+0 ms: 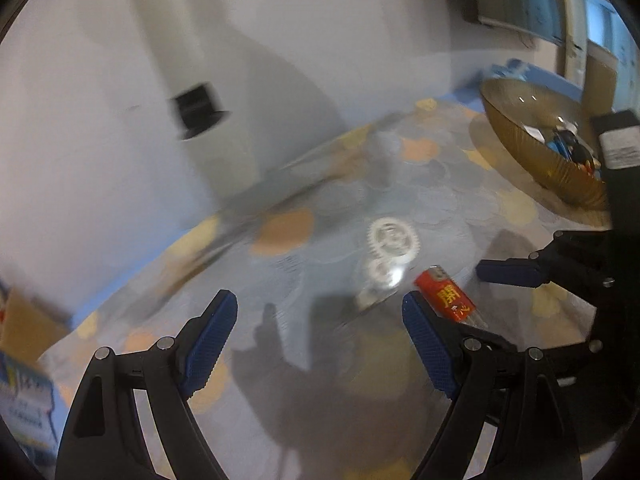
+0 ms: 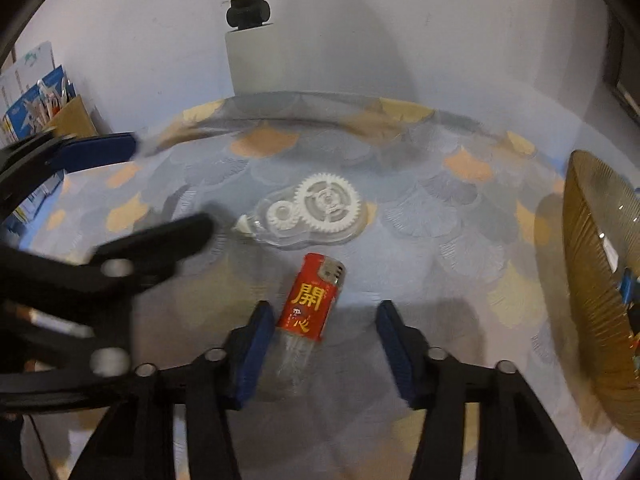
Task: Organize rigid objects
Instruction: 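Grasp the red lighter with the right tool while the left tool grasps the white gears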
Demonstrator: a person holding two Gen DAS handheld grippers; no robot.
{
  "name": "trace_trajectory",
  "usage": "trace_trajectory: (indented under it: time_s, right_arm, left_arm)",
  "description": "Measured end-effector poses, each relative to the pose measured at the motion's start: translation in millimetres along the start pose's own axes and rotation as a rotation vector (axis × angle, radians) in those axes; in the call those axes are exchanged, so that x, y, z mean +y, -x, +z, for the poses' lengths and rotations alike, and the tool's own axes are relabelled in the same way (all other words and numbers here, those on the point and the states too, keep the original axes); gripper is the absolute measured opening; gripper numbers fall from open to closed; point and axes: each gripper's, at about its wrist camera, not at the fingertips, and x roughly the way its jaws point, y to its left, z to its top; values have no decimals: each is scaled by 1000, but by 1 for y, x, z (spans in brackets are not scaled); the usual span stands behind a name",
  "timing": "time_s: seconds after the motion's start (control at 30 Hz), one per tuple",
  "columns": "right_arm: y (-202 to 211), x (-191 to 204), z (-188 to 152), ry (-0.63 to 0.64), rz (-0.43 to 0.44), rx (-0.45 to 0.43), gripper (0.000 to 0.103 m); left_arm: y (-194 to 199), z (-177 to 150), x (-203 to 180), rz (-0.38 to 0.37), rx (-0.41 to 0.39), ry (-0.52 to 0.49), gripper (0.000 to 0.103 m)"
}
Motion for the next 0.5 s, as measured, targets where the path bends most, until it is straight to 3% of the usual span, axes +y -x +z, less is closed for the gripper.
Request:
trace_trajectory:
  time_s: [0.1, 0.2, 0.33, 0.4, 0.5]
  right_arm:
    - [4, -11, -4, 16, -5, -21, 28]
    - [7, -23, -8, 22, -12, -23, 28]
    - [11, -43, -13, -22, 34, -26, 27]
    - [11, -48, -13, -40, 73, -29, 25]
    - [13, -46, -15, -27, 114, -30, 22]
  left_arm:
    - [-20, 8, -15, -36, 23, -36, 81]
    - [-37, 16, -28, -66, 43, -57, 80]
    - [-46, 20, -45, -21, 35, -121, 48]
    - [-45, 20, -50, 12, 38, -144, 37]
    - [-35, 12, -51, -42, 57, -116, 35]
